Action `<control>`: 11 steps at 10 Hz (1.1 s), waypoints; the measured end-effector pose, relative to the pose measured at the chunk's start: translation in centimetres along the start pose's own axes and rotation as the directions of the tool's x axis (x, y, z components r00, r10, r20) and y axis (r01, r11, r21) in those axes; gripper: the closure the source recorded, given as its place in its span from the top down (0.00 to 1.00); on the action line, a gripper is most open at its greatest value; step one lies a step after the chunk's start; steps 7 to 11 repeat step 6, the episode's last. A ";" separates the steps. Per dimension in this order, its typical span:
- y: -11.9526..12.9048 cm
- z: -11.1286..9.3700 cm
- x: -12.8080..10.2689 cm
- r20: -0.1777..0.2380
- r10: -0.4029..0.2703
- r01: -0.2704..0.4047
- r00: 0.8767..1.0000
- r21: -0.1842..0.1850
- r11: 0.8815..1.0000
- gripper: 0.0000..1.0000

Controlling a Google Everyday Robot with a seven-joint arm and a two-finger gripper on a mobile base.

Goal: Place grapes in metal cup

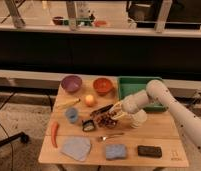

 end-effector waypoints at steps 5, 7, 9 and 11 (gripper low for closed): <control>0.0 0.0 0.0 0.000 0.000 0.000 1.000 0.000 1.000 0.80; 0.0 0.0 0.0 0.000 0.000 0.000 1.000 0.000 1.000 0.80; 0.0 0.0 0.0 0.000 0.000 0.000 1.000 0.000 1.000 0.80; 0.0 0.0 0.0 0.000 0.000 0.000 1.000 0.000 1.000 0.80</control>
